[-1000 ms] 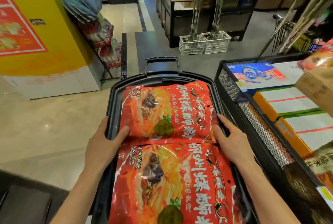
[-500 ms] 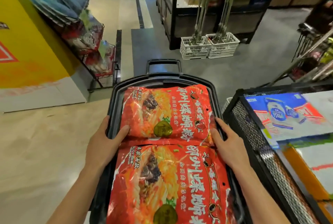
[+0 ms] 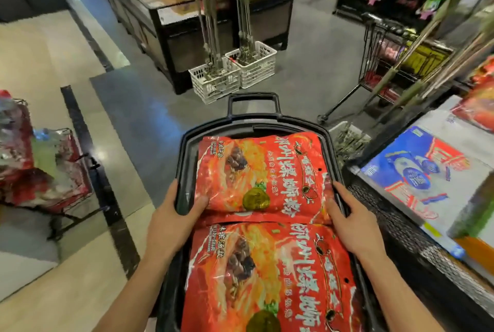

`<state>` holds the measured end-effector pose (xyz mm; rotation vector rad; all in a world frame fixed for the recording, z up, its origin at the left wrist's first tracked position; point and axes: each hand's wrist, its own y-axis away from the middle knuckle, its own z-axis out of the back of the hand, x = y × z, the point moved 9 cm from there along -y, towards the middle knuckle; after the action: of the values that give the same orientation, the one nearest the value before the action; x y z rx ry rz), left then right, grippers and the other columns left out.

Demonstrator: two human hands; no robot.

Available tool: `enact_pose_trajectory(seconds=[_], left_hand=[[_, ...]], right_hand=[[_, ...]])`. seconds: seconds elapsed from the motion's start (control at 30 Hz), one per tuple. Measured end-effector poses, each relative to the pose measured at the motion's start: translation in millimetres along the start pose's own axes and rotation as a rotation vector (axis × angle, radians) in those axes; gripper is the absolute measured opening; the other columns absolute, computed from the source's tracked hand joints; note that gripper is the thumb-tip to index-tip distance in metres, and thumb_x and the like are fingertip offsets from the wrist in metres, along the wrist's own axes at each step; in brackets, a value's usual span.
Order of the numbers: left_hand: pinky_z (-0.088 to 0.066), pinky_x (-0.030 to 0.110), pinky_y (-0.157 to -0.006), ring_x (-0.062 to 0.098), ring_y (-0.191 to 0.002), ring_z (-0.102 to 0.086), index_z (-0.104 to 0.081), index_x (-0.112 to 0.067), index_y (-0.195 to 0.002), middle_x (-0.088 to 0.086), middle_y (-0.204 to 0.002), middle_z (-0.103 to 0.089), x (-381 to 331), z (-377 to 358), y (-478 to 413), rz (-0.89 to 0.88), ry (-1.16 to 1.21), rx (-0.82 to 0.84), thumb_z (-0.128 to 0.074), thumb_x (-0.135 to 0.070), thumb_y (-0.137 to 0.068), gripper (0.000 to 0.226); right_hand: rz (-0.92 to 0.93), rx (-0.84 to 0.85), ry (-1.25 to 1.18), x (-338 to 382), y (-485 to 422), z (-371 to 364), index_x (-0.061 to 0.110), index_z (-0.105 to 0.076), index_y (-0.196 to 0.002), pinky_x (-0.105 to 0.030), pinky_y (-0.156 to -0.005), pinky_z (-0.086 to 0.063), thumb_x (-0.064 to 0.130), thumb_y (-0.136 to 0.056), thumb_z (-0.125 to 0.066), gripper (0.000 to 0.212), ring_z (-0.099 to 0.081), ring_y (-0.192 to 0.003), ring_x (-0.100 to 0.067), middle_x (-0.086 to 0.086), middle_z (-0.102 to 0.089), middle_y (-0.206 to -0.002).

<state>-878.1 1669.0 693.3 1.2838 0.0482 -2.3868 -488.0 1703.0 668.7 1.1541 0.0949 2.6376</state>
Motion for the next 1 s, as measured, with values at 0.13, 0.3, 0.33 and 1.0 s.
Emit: enact_pose_trajectory(seconds=[0.13,0.3,0.33,1.0], left_hand=[[-0.049,0.039,-0.093,0.024,-0.12,-0.061,-0.029,-0.042,-0.153,-0.006,-0.135,-0.06,-22,-14,-92,-0.068,-0.058,0.11,-0.055,-0.092,-0.062,0.108],[-0.044,0.042,-0.102,0.023,-0.13,-0.055,-0.03,-0.036,-0.156,-0.005,-0.146,-0.054,-59,-72,-193,-0.145,-0.18,0.219,-0.062,-0.082,-0.073,0.101],[-0.044,0.042,-0.102,0.023,-0.129,-0.056,-0.029,-0.036,-0.156,-0.006,-0.146,-0.054,-64,-88,-212,-0.157,-0.195,0.242,-0.059,-0.086,-0.069,0.105],[-0.041,0.043,-0.111,0.023,-0.133,-0.051,-0.016,-0.045,-0.155,-0.004,-0.151,-0.048,18,-416,-502,-0.143,-0.382,0.851,-0.063,-0.085,-0.063,0.11]], right_hand=[[-0.089,-0.078,-0.077,9,-34,-12,0.047,-0.045,-0.142,-0.036,-0.078,-0.043,0.052,-0.095,-0.055,0.049,-0.064,-0.104,-0.031,-0.017,-0.071,-0.114],[-0.213,-0.174,-0.121,-14,-100,-27,0.057,-0.041,-0.141,-0.041,-0.083,-0.052,0.058,-0.093,-0.053,0.049,-0.067,-0.095,-0.027,-0.011,-0.071,-0.112],[-0.235,-0.184,-0.136,-20,-115,-31,0.058,-0.04,-0.14,-0.041,-0.078,-0.053,0.059,-0.093,-0.052,0.049,-0.067,-0.084,-0.023,-0.008,-0.071,-0.101],[-0.797,-0.362,-0.193,-187,-290,-204,0.059,-0.035,-0.143,-0.043,-0.08,-0.055,0.079,-0.076,-0.04,0.07,-0.068,-0.092,-0.03,-0.012,-0.073,-0.099]])
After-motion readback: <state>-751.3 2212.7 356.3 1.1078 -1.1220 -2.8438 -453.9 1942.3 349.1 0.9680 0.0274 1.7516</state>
